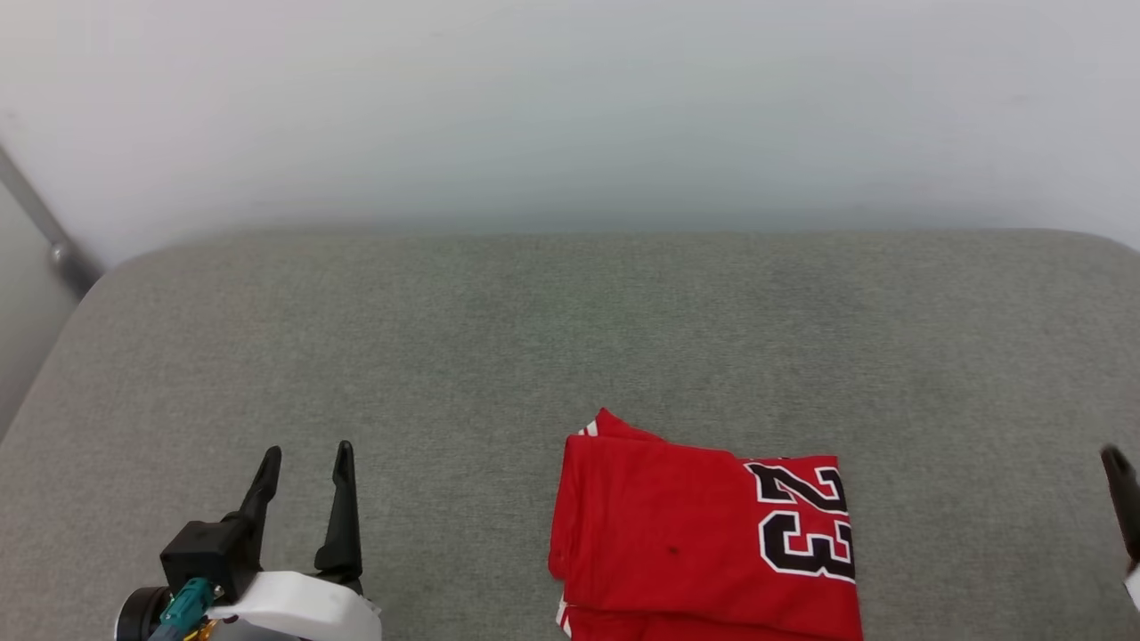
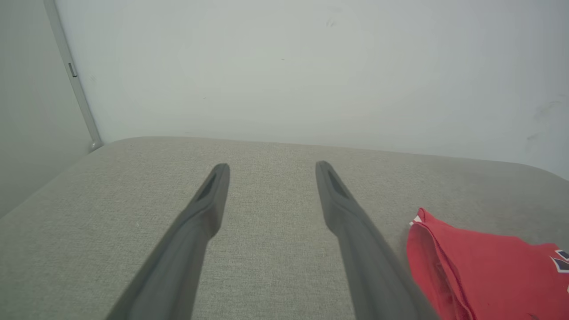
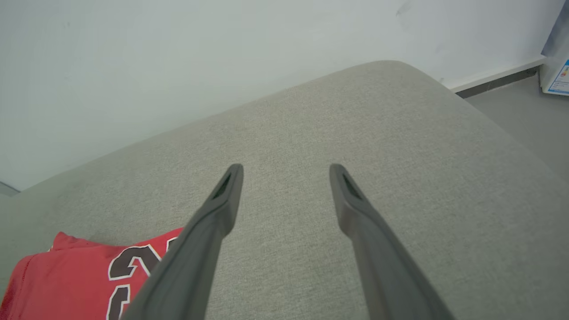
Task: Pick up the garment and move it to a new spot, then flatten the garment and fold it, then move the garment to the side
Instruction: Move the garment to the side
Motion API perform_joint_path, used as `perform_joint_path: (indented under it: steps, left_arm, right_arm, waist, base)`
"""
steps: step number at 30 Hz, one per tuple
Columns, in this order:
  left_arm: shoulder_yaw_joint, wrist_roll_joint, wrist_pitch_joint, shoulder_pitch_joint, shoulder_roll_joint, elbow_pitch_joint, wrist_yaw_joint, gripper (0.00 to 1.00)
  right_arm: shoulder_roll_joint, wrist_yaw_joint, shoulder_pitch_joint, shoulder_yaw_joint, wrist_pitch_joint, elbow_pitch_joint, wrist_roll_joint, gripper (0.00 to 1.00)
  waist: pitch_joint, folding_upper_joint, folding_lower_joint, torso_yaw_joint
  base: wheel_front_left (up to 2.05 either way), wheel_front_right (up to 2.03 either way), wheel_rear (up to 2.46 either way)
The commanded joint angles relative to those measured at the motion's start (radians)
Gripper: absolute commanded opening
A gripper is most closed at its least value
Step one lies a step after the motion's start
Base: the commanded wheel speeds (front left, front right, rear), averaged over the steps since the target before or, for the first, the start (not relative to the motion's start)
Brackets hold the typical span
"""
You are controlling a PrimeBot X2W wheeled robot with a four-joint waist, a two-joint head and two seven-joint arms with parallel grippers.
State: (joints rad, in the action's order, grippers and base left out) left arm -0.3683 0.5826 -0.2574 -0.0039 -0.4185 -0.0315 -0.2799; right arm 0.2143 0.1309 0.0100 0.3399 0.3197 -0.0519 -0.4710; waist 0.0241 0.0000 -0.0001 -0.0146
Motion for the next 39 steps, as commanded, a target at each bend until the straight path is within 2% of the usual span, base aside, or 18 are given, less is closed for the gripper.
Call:
perform_joint_path:
  steps: [1, 5, 7, 11, 12, 13, 20, 25, 26, 27, 28, 35, 39]
  left_arm:
    - [0.004, -0.012, -0.005, -0.012, 0.013, 0.001, 0.006, 1.00]
    - [0.008, -0.023, -0.007, -0.025, 0.035, -0.005, 0.018, 1.00]
    - [0.009, -0.028, -0.008, -0.032, 0.044, -0.007, 0.025, 1.00]
    - [0.018, -0.044, -0.009, -0.047, 0.060, -0.005, 0.041, 1.00]
    - [0.018, -0.044, -0.009, -0.047, 0.060, -0.005, 0.041, 1.00]
    - [0.022, -0.059, -0.009, -0.052, 0.061, -0.007, 0.046, 1.00]
    - [0.041, -0.083, -0.009, -0.083, 0.069, -0.009, 0.068, 1.00]
    - [0.049, -0.098, -0.010, -0.102, 0.072, -0.019, 0.085, 1.00]
    - [0.052, -0.102, -0.010, -0.104, 0.075, -0.021, 0.086, 1.00]
    - [0.053, -0.104, -0.010, -0.104, 0.077, -0.024, 0.089, 1.00]
    - [0.055, -0.106, -0.010, -0.103, 0.078, -0.026, 0.091, 1.00]
    - [0.062, -0.123, -0.010, -0.091, 0.084, -0.035, 0.101, 1.00]
    - [0.056, -0.131, -0.009, -0.076, 0.081, -0.038, 0.107, 1.00]
  right_arm:
    - [0.015, 0.000, 0.016, 0.035, 0.081, -0.068, -0.038, 1.00]
    - [0.015, -0.001, 0.046, 0.091, 0.306, -0.197, -0.136, 1.00]
    - [0.008, 0.000, 0.049, 0.119, 0.418, -0.252, -0.146, 1.00]
    - [-0.085, 0.000, 0.096, 0.165, 0.611, -0.328, -0.225, 1.00]
    - [-0.085, 0.000, 0.096, 0.165, 0.611, -0.328, -0.225, 1.00]
    - [-0.127, 0.000, 0.117, 0.188, 0.694, -0.359, -0.280, 1.00]
    - [-0.171, -0.001, 0.213, 0.195, 0.796, -0.456, -0.428, 1.00]
    - [-0.172, -0.001, 0.252, 0.088, 0.769, -0.556, -0.546, 1.00]
    - [-0.174, -0.001, 0.254, 0.065, 0.760, -0.567, -0.558, 0.49]
    - [-0.176, -0.001, 0.253, 0.047, 0.750, -0.574, -0.565, 0.12]
    - [-0.176, -0.001, 0.250, 0.031, 0.739, -0.576, -0.567, 0.00]
    - [-0.148, -0.001, 0.240, -0.050, 0.660, -0.467, -0.487, 0.00]
    - [-0.097, -0.001, 0.233, -0.140, 0.592, -0.397, -0.358, 0.00]
  waist:
    - [-0.013, 0.0000, 0.0001, -0.022]
    - [-0.027, 0.0000, 0.0001, -0.055]
    - [-0.039, 0.0000, 0.0001, -0.071]
    - [-0.065, 0.0000, 0.0001, -0.098]
    - [-0.065, 0.0000, 0.0001, -0.098]
    - [-0.083, 0.0000, 0.0001, -0.108]
    - [-0.137, 0.0000, 0.0001, -0.125]
    - [-0.155, 0.0000, 0.0001, -0.130]
    - [-0.155, 0.0000, 0.0001, -0.130]
    - [-0.153, 0.0000, 0.0001, -0.130]
    - [-0.151, 0.0000, 0.0001, -0.129]
    - [-0.117, 0.0000, 0.0001, -0.101]
    - [-0.088, 0.0000, 0.0001, -0.056]
  base:
    - [0.00, 0.00, 0.00]
    - [0.00, 0.00, 0.00]
    - [0.00, 0.00, 0.00]
    - [0.00, 0.00, 0.00]
    - [0.00, 0.00, 0.00]
    - [0.00, 0.00, 0.00]
    - [0.00, 0.00, 0.00]
    - [0.00, 0.00, 0.00]
    - [0.00, 0.00, 0.00]
    - [0.00, 0.00, 0.00]
    - [0.00, 0.00, 0.00]
    - [0.00, 0.00, 0.00]
    - [0.00, 0.00, 0.00]
